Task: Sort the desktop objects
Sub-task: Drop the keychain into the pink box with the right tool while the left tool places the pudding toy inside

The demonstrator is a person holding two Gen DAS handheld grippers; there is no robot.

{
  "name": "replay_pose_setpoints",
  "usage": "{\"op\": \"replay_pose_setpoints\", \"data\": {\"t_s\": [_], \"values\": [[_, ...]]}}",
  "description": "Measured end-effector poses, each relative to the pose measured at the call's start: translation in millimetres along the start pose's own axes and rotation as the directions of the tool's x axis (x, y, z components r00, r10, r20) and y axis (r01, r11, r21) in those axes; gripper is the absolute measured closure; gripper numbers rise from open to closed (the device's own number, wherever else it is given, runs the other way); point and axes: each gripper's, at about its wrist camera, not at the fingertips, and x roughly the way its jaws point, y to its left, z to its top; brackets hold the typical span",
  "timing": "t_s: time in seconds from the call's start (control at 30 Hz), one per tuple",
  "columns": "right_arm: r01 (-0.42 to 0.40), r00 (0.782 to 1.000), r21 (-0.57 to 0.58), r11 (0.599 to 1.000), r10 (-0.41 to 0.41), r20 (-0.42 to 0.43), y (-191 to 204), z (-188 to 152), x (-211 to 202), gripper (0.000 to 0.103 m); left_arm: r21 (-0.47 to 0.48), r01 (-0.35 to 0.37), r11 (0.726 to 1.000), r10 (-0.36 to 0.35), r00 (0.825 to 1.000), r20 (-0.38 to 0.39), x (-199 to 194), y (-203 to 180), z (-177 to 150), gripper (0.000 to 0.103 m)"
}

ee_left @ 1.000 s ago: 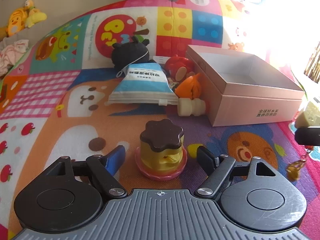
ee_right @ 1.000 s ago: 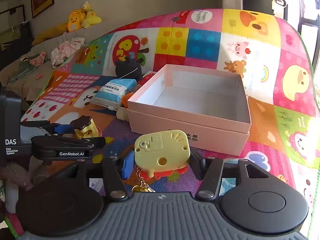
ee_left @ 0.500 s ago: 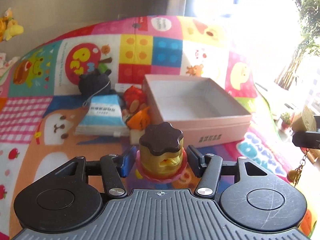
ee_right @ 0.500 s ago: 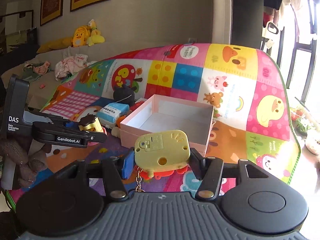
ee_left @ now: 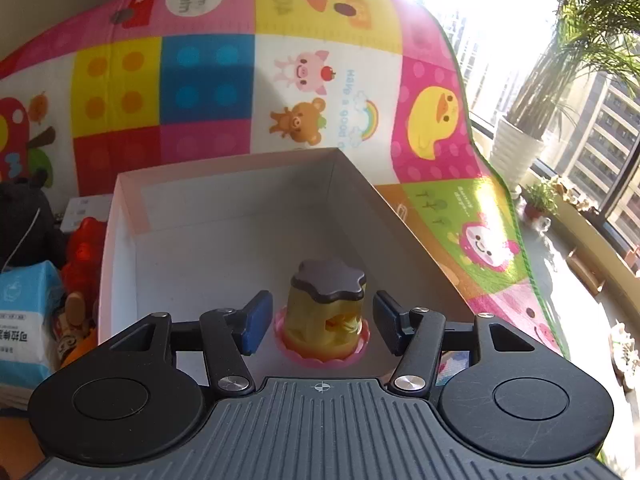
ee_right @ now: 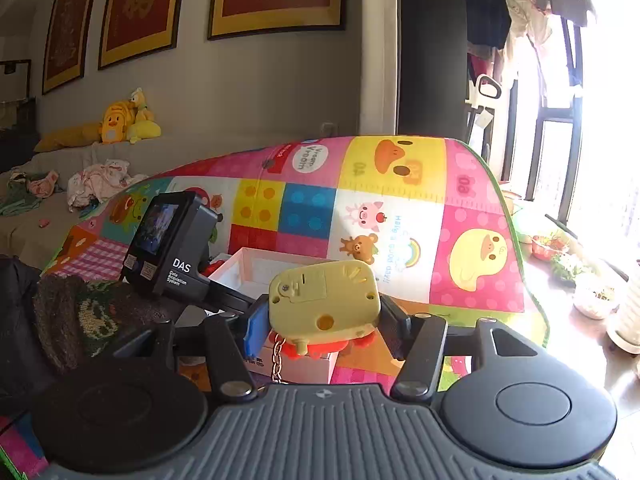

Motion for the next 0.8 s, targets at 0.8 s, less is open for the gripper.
{"op": "replay_pose_setpoints", "data": {"t_s": [0.8], "values": [[0.156, 0.89, 0.122, 0.98, -0.086, -0.447, 27, 37, 298, 0.046, -0.22, -0.266, 0.939, 0.319, 0.911, 0.262, -142, 125, -138, 0.003]]}}
